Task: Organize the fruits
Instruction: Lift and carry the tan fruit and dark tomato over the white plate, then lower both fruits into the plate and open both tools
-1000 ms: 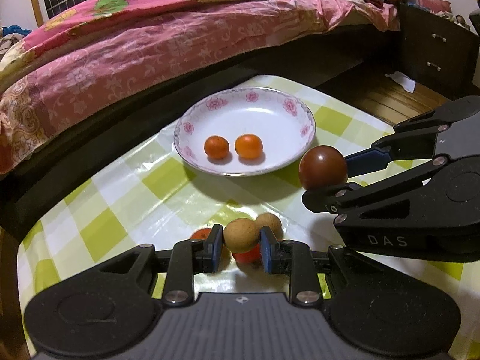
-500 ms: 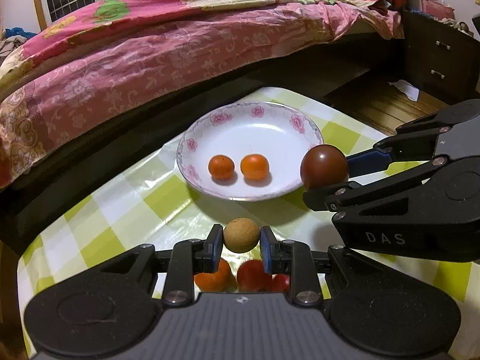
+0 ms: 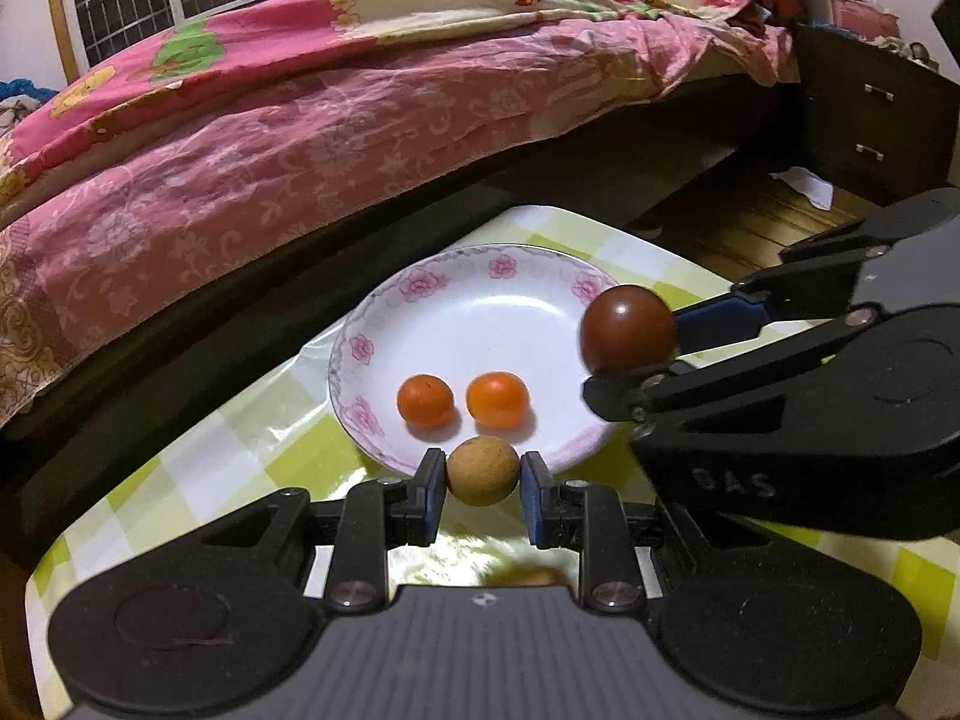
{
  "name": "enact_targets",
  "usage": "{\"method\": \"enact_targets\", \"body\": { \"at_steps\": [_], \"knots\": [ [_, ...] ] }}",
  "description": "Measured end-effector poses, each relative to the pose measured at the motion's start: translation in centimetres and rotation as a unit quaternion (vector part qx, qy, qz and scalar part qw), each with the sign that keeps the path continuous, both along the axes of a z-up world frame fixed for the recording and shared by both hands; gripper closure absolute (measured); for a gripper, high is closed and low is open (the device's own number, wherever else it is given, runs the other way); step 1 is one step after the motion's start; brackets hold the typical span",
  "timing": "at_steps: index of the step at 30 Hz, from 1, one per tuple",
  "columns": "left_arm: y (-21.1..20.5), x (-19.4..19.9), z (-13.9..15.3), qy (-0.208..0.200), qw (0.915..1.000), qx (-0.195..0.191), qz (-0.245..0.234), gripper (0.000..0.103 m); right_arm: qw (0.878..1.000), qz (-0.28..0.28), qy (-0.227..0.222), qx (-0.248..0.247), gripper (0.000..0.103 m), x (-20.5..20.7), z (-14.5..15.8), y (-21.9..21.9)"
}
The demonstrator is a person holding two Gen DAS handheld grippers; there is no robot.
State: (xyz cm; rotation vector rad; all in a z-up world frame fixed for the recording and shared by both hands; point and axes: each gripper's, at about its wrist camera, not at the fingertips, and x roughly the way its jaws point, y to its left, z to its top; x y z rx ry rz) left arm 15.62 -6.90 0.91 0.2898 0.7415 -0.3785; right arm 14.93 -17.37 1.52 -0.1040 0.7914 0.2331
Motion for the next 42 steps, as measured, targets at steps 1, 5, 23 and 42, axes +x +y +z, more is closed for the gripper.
{"method": "enact_targets", "body": {
  "at_steps": [1,5,23,42],
  "knots": [
    [0.0,0.3,0.0,0.000,1.0000,0.000,0.002,0.069,1.000,-0.002,-0.001,-0.002,0.069,0.2,-0.1,-0.2],
    [-0.2,1.6,-0.2,0.000,1.0000,0.001,0.007,0.069,1.000,-0.010,0.000,-0.011,0.069,1.3,-0.4,-0.6],
    [-0.9,7.3,-1.2,0.004,0.9998,0.004,0.017,0.069,0.999,-0.023,0.011,-0.021,0.069,6.0,-2.4,-1.8],
    [-0.7,11.9,-3.0,0.032,0.9993,0.003,0.017,0.069,1.000,0.003,0.019,-0.008,0.068,8.8,-4.5,-1.8]
  ]
}}
